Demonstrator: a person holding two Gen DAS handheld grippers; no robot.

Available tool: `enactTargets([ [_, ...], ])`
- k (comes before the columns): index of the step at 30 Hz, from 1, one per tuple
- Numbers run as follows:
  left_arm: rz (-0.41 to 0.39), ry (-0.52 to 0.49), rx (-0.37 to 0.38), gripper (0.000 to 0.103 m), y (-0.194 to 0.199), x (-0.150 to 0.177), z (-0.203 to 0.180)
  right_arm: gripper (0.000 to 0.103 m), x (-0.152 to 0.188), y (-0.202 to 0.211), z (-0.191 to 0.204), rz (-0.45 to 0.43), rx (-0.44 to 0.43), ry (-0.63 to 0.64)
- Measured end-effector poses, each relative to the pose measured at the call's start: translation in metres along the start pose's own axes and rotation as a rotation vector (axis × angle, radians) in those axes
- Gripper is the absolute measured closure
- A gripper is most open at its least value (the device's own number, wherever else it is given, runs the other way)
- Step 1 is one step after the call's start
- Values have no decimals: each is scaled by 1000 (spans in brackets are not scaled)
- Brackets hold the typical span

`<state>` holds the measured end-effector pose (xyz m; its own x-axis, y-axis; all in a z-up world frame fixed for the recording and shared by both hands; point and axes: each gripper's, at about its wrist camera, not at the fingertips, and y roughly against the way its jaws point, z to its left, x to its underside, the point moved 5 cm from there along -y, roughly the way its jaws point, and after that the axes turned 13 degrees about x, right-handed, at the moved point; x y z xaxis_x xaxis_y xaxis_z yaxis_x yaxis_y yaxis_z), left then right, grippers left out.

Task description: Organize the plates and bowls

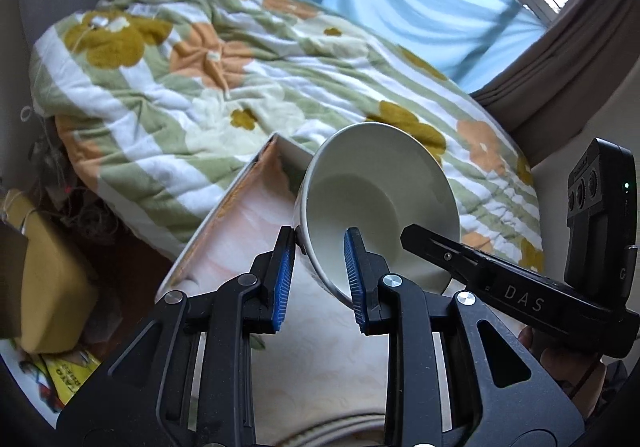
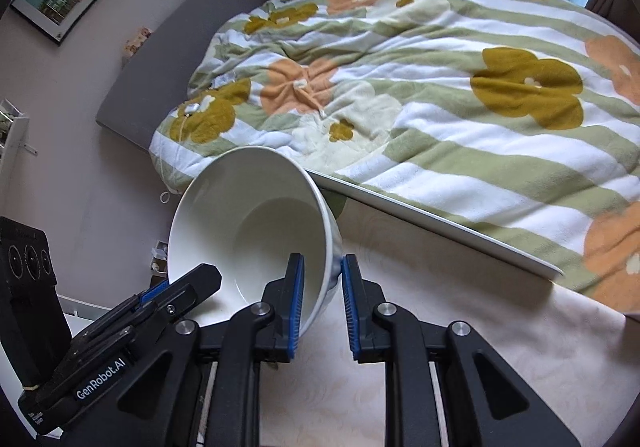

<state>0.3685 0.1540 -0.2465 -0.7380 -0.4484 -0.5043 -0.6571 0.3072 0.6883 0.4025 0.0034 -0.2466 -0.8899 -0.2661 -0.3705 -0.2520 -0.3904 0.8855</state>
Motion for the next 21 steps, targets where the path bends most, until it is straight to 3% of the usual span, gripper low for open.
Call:
enactTargets([
  [9, -20, -113, 62, 80, 50, 56, -107, 86, 56, 114, -43, -122, 35, -59],
  [21, 75, -223, 170, 80, 66, 183, -241, 86, 177, 228, -139, -183, 157, -163],
])
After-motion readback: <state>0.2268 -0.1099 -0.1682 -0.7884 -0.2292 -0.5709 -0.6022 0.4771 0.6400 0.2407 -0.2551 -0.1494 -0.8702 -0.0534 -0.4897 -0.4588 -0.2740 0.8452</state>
